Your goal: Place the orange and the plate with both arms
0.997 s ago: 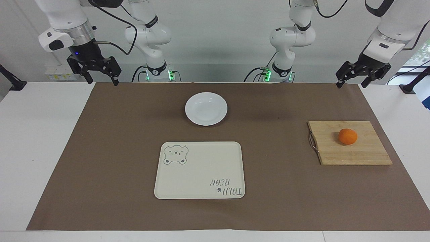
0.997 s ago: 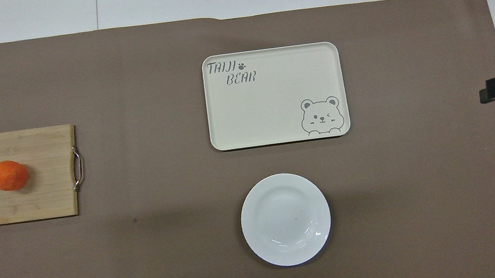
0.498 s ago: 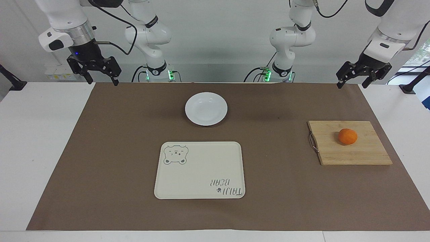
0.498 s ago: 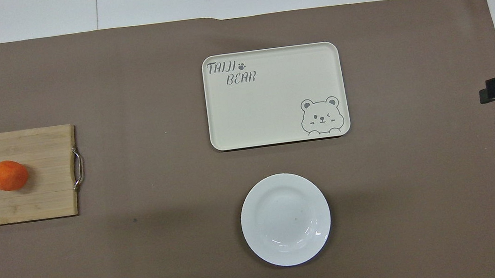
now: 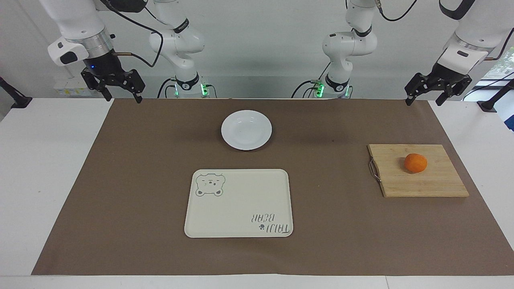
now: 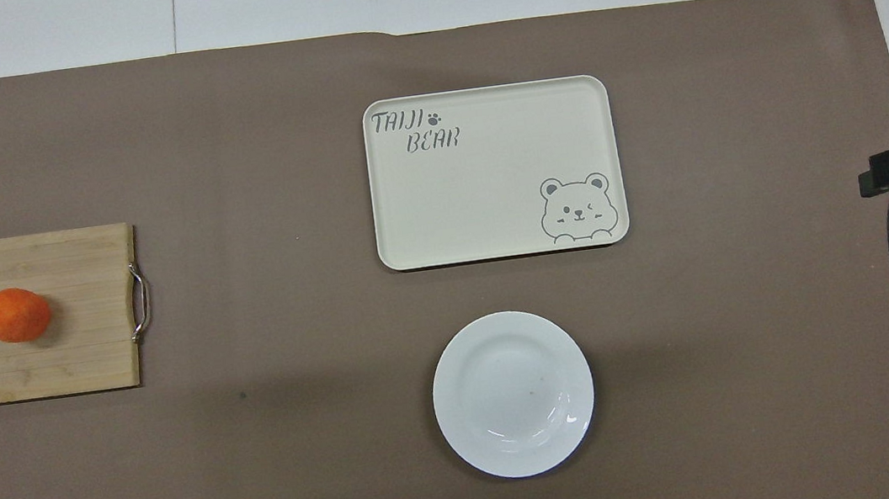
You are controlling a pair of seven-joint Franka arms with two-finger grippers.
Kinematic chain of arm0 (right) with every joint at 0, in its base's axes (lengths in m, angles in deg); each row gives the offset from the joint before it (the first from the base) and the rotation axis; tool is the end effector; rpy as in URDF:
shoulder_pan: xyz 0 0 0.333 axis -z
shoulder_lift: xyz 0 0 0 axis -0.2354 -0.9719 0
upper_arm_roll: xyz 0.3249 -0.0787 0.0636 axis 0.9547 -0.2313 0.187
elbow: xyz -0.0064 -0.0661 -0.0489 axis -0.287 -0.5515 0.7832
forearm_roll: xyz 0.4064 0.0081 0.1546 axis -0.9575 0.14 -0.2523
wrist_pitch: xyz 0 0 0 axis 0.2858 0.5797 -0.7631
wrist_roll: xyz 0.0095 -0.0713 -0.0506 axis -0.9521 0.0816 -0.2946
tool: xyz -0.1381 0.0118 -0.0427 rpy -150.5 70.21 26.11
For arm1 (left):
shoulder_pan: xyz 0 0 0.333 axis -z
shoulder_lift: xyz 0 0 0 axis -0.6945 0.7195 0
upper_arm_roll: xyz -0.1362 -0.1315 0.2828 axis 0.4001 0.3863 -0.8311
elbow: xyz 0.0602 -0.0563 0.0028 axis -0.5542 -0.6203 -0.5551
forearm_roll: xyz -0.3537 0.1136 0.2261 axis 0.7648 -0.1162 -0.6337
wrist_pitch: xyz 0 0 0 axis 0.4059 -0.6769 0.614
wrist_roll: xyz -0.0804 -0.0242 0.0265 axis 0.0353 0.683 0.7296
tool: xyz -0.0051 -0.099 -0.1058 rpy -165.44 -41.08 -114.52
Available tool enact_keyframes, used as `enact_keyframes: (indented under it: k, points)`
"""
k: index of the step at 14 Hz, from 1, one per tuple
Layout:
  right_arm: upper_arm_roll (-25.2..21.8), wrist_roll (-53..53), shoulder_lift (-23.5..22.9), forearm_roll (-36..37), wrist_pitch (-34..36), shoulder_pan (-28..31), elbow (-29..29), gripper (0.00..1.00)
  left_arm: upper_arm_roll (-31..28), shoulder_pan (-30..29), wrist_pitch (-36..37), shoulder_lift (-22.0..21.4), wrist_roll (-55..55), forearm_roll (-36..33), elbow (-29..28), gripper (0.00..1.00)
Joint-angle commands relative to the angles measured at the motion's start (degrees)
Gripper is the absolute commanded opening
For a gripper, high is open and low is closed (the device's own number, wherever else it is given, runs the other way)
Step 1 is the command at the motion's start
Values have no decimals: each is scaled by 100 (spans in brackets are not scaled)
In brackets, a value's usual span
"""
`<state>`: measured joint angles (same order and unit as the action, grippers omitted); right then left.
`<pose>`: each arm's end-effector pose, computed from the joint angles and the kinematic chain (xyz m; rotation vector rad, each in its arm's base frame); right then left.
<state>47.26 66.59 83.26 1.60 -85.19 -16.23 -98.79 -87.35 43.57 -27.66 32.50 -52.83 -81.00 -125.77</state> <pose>0.5725 -0.0309 0.6297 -3.1225 0.1782 -0.0273 0.5843 0.0116 0.6392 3.1293 -0.1034 0.0070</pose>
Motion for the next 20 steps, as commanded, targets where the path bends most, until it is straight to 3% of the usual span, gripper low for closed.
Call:
enact_keyframes:
  k: [1, 8, 14, 20]
  points:
    - [25, -154, 150, 83, -23, 33, -169, 100, -10, -195, -164, 76, -252, 53, -49, 100]
    - [25, -136, 106, 74, -23, 42, -116, 100, -27, -696, -954, 489, -1113, 203, -259, 100]
    - [8, -154, 124, 74, -6, 77, -133, 100, -27, -1048, -1903, 613, -1737, 212, -1014, 100]
    - [7, -154, 124, 74, -15, 77, -142, 100, -27, -1162, -2544, 1271, -1808, 220, -1235, 100]
